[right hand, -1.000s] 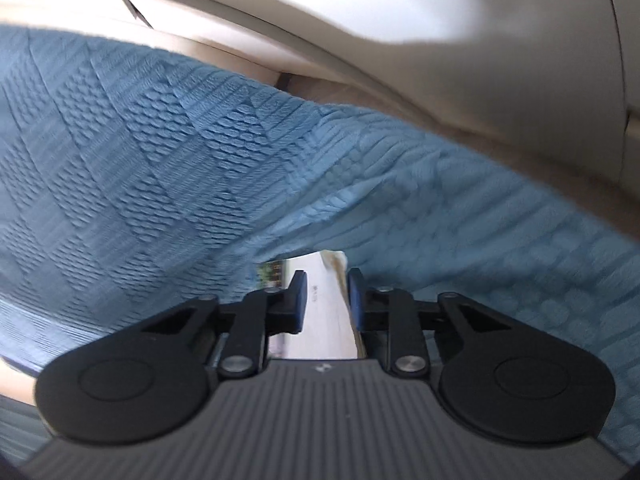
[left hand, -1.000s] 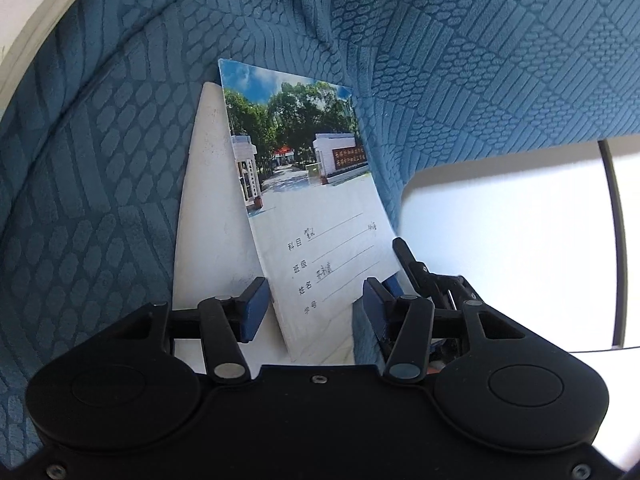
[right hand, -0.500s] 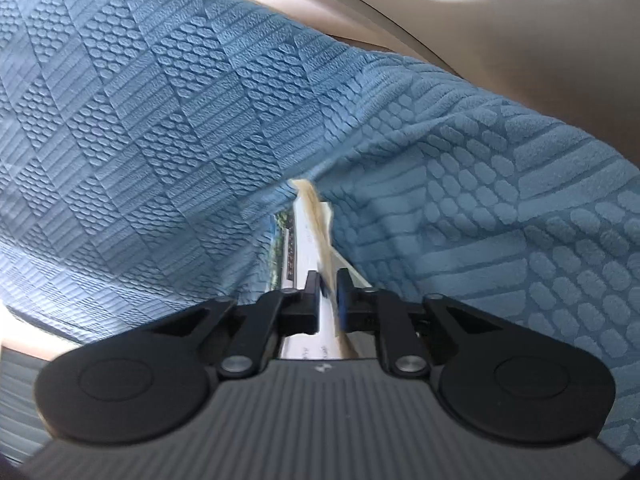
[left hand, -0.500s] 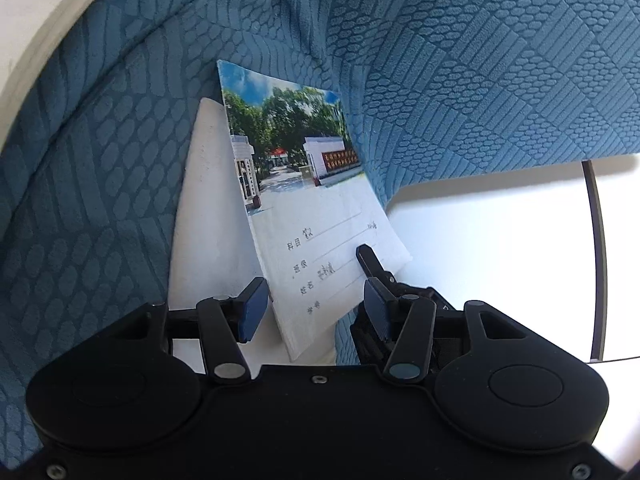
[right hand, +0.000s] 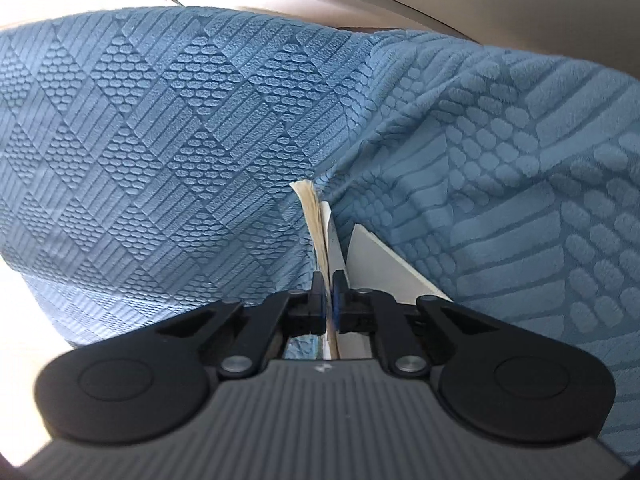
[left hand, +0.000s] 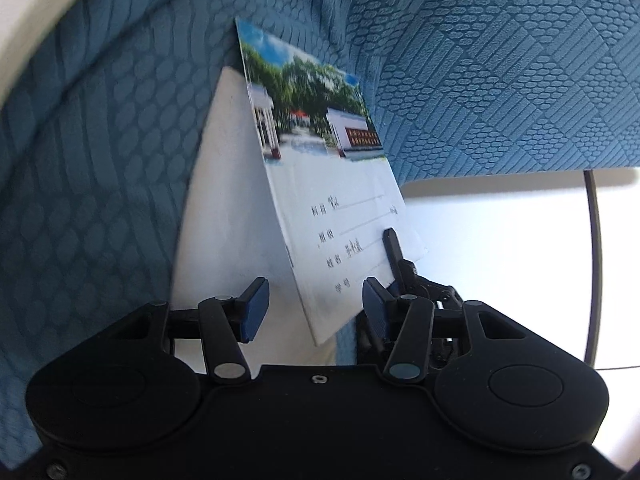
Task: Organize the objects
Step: 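Lift the photo card and papers upright off the seat with both grippers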
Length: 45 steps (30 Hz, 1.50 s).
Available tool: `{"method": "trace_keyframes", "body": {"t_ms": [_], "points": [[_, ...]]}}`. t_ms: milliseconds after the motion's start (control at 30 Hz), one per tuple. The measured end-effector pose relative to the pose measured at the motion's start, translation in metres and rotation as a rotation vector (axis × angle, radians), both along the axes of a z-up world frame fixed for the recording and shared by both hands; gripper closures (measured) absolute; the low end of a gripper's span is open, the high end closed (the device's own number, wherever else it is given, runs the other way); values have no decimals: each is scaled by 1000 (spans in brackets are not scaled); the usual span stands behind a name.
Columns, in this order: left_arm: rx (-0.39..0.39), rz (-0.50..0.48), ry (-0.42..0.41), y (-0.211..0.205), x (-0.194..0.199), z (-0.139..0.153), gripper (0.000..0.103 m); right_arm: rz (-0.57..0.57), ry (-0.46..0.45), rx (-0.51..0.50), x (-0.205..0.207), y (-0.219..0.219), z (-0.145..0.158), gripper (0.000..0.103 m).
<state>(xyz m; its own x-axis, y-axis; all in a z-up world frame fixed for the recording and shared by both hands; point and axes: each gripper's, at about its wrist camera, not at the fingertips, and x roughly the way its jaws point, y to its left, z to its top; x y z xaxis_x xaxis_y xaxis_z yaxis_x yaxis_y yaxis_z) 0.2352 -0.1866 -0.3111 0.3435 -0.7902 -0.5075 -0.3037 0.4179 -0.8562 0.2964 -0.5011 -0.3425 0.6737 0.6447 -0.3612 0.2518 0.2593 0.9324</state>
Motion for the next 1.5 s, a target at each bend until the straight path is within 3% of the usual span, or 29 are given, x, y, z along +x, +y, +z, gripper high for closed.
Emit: {"method": "trace_keyframes", "body": {"t_ms": [133,200,267,400,467,500,533,633,833,1067,1400,1500], "points": [[-37,35,27,-9,1,-5,60,-7,11,14,-2,-1,-2,97],[-45,45,33,-13,2,-6,67,-9,16,20,-3,-1,-4,97],[-27,54,46,-15,4,-6,82,-6,17,24,-3,-1,-5,96],[-26,71,55,-13,5,-5,94,-17,34,4,-1,-3,-6,94],[-36,77,42,-11,5,-2,97,-11,39,19,0,-2,-7,81],[-40,79,36,-10,5,1,98,-8,32,32,0,-1,-7,61],[-45,82,34,-10,5,3,98,-2,18,49,0,2,-6,46],[-71,96,23,-7,7,8,98,58,-16,52,4,13,-2,39],[-121,103,-7,-3,11,23,98,133,-9,53,7,33,-3,40],[-125,96,-26,8,10,35,98,81,-2,64,-1,26,-6,45],[-68,82,-35,28,0,44,98,53,27,-10,-6,29,-2,89],[-39,77,-42,33,-3,48,97,54,9,-62,-9,33,9,91]]}}
